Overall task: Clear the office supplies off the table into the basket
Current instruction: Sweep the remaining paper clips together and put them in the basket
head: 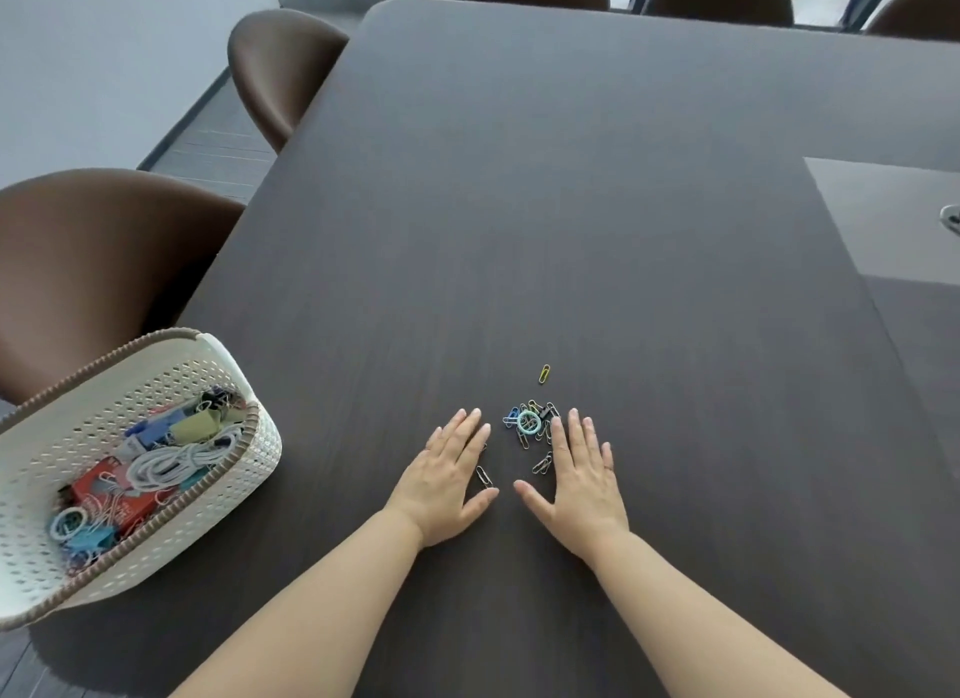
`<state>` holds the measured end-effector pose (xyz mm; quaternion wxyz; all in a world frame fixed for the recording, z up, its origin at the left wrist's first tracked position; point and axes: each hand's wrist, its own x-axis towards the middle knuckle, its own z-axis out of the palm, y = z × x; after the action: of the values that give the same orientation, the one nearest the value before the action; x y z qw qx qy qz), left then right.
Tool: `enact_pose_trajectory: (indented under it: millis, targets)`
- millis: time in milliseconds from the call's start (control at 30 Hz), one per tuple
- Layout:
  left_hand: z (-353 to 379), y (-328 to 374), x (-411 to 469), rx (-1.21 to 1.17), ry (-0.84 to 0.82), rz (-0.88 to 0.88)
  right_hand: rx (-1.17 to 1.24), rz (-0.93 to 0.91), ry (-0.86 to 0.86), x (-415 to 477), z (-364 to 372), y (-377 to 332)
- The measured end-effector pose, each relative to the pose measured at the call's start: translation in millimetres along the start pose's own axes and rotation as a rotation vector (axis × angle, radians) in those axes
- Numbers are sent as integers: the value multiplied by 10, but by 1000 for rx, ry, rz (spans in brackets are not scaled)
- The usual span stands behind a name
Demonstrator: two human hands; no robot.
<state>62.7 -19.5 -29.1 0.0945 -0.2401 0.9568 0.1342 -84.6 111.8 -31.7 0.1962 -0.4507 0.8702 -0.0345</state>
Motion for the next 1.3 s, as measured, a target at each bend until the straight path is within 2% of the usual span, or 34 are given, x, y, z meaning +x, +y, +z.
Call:
enact_pose_trajectory:
  millis: [167,400,533,600,667,733,767,833,1067,1300]
  targets:
    - [109,-92,-11,133,-4,5,-78,-66,-8,-1,-1,37]
    - [0,-123,356,44,-5,-89,-81,-43,5,471,-159,92]
    - [-55,-172,603,17,39,-99,-121,-153,3,804,-307,138]
    - [-61,-204,659,3,133,-43,-128,-245,1,912,-345,135]
    - [-20,-241,666,-30,288,24,-123,-338,103,962,-319,142]
    - [48,-267,649,-73,418,49,-74,-428,295,966,-241,172]
    - [59,-266,640,-82,453,53,-40,-467,399,970,-183,201]
    - [62,-255,640,-73,485,61,-6,-498,501,980,-113,234]
    - [74,-246,635,-3,565,101,-65,-473,581,984,-51,241]
    - [62,-234,619,63,584,51,-90,-485,643,975,-75,223]
